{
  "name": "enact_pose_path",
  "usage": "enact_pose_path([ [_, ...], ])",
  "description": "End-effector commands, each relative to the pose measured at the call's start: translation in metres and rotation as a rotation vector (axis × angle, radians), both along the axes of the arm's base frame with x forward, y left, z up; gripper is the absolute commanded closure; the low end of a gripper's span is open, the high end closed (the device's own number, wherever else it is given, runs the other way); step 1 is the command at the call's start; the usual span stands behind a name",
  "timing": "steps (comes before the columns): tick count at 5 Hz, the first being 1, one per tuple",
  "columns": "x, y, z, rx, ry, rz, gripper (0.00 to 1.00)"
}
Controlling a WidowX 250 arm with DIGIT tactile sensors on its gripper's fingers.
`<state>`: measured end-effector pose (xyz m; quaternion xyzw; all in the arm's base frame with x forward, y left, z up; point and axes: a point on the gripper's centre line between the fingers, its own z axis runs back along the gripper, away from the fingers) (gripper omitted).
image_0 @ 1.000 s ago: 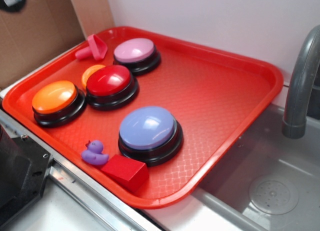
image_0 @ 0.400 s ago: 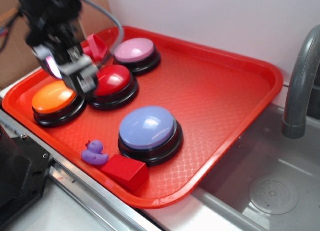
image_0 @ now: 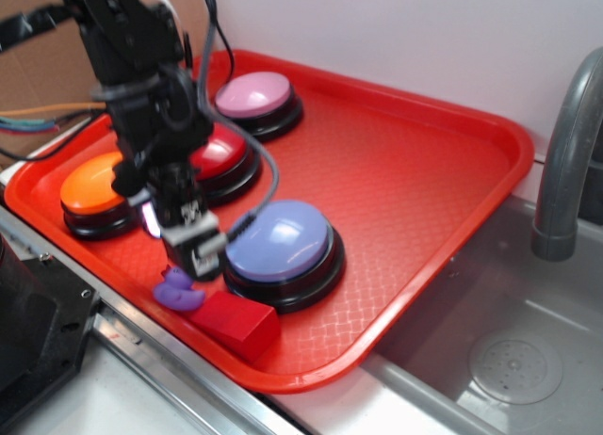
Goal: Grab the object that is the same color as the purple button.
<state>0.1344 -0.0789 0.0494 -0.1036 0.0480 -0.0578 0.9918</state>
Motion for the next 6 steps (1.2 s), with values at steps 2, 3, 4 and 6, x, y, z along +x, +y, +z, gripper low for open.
enact_pose_path([
  [2,-0.015,0.004,-0.024,0.025,0.058,0.044,1.0],
  [3,-0.013,0.005,-0.024,0.033,0.079,0.056,1.0],
  [4,-0.012,0.005,-0.022,0.042,0.082,0.066,1.0],
  [6,0.008,0.016,0.037,0.132,-0.015,0.135,1.0],
])
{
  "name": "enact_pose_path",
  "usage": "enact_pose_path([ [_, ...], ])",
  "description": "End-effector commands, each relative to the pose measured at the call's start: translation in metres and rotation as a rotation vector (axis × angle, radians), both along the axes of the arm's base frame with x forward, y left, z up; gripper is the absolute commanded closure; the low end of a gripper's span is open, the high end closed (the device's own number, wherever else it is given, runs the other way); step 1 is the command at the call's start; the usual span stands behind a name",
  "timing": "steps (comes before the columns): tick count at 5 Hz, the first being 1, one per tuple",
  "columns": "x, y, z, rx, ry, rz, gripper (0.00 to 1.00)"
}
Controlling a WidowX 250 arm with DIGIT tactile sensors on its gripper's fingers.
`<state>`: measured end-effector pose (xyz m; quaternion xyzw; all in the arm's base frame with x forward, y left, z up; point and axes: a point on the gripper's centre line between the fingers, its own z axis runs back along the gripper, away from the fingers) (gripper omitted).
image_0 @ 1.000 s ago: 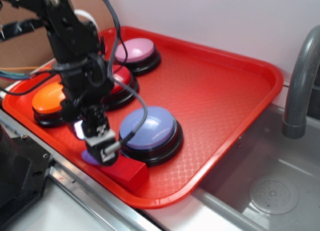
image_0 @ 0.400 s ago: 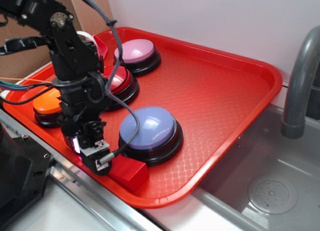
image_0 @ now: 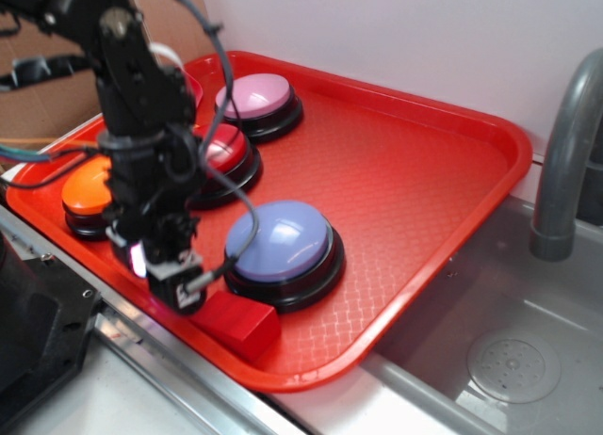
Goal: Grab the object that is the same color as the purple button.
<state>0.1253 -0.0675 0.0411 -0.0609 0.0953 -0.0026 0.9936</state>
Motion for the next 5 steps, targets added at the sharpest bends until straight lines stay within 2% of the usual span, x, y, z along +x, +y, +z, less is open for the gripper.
enact_pose_path([
  [1,0.039,0.02,0.089,0.093,-0.198,0.035,1.0],
  [2,0.053,0.035,0.126,0.182,-0.285,0.06,1.0],
  [3,0.059,0.051,0.147,0.23,-0.314,0.078,1.0],
  [4,0.06,0.061,0.159,0.258,-0.331,0.074,1.0],
  [5,0.059,0.06,0.157,0.299,-0.285,0.079,1.0],
])
